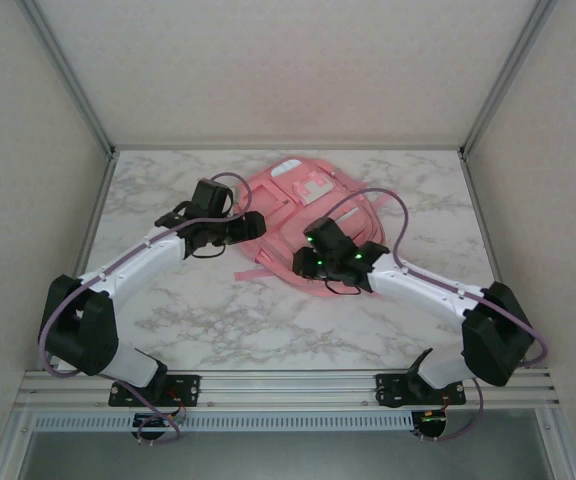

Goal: Pack the student bag

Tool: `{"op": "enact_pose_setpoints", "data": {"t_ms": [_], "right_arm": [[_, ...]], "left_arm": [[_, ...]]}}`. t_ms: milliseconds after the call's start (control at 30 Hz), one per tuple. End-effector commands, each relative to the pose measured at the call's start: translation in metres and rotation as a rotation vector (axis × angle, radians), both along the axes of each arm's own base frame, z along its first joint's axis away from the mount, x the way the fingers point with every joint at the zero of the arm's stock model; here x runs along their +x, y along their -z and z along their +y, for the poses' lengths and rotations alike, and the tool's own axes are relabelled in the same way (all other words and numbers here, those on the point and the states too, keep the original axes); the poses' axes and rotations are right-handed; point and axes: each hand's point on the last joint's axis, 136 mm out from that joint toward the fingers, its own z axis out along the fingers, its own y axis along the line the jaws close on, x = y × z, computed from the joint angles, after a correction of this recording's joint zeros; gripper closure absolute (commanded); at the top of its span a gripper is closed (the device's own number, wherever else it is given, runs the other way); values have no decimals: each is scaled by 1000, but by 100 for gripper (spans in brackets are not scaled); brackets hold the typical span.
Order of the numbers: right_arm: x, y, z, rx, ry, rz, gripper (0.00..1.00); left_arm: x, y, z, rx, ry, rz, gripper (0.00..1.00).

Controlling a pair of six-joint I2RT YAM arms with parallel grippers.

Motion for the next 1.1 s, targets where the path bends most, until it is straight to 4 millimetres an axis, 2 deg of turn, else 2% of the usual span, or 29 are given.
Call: {"op": "enact_pose_setpoints", "data": {"t_ms": [0,200,367,467,633,800,867,1000,1067], "right_arm": [[14,0,-4,-108,83,-48,69],[27,6,-6,-233,166,-104,65],[35,5,8,-305,180,-175,53],[43,11,6,-373,215,-186,53],[49,16,3,-408,240,-211,78],[51,11,5,-385,217,-244,91],[52,7,11,-368,170,-259,100],[49,3,21,-331,78,-259,100],[44,6,22,-316,25,-235,100]], "left_arm": [[11,-7,3,-29,-44,-47,23],[18,12,-2,-43,-51,-23,23],[18,44,-8,-60,-62,43,23],[17,61,-13,-74,-54,85,25],[16,67,-16,-90,-50,97,27],[21,69,-20,-93,-50,101,27],[24,70,-23,-101,-49,105,27],[32,78,-28,-91,-55,111,27],[38,87,-27,-67,-61,114,31]]}}
